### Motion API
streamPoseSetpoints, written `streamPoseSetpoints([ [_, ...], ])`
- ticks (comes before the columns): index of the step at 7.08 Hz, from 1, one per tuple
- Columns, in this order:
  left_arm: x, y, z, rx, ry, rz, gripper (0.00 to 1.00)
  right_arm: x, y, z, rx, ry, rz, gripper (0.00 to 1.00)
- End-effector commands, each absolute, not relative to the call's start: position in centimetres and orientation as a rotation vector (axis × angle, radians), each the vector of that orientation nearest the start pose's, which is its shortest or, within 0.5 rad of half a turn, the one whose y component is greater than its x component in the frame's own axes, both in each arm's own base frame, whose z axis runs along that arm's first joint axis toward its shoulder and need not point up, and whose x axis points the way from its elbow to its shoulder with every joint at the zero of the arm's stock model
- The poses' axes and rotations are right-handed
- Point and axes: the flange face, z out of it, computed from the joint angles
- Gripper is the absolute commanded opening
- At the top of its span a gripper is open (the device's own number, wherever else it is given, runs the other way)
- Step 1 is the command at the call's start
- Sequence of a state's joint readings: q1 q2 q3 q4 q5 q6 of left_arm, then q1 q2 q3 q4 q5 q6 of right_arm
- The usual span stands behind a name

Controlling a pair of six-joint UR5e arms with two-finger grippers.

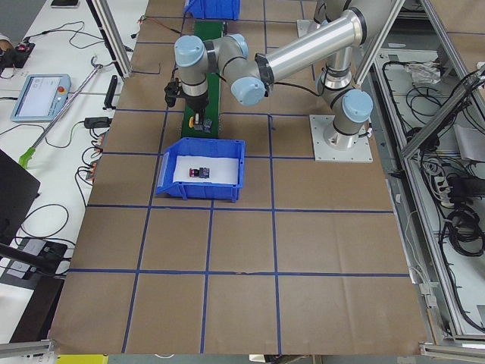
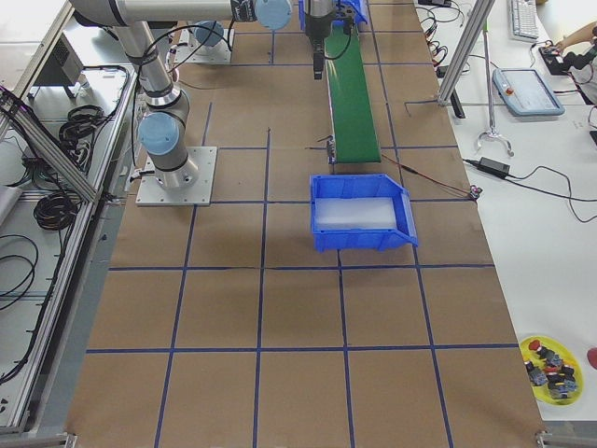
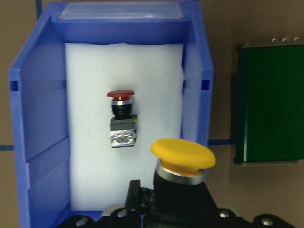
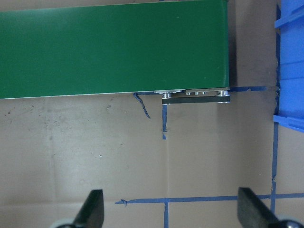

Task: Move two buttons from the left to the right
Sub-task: 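Lift the yellow button and carry it to the conveyor's near end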

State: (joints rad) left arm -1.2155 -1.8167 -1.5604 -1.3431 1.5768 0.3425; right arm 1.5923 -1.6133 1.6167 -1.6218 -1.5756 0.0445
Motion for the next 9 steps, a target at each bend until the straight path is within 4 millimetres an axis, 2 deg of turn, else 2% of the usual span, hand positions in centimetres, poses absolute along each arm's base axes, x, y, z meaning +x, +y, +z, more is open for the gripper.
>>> streamPoseSetpoints([
  [1, 0.6, -59.5, 36.4, -0.115, 3.142, 0.058, 0.03, 14.3, -47.4, 49.0, 0.036, 3.147, -0.066, 1.00],
  [2, -0.3, -58.9, 34.2, -0.128, 3.146, 0.096, 0.03, 14.3, -47.3, 48.9, 0.034, 3.149, -0.058, 1.00],
  [3, -0.3, -59.8, 31.9, -0.132, 3.129, -0.016, 0.03, 14.3, -47.1, 48.9, 0.034, 3.149, -0.054, 1.00],
  [5, -1.2, -60.6, 27.7, -0.240, 3.132, 0.010, 0.03, 14.3, -47.1, 48.9, 0.034, 3.149, -0.051, 1.00],
  [7, -3.3, -61.0, 25.8, -0.209, 3.130, 0.003, 0.03, 14.3, -47.2, 48.7, 0.034, 3.148, -0.046, 1.00],
  [8, -3.4, -61.4, 24.7, -0.216, 3.130, 0.003, 0.03, 14.3, -47.2, 48.7, 0.034, 3.148, -0.046, 1.00],
  [9, -3.4, -61.6, 24.7, -0.223, 3.128, -0.009, 0.03, 14.3, -47.4, 48.6, 0.034, 3.148, -0.046, 1.00],
])
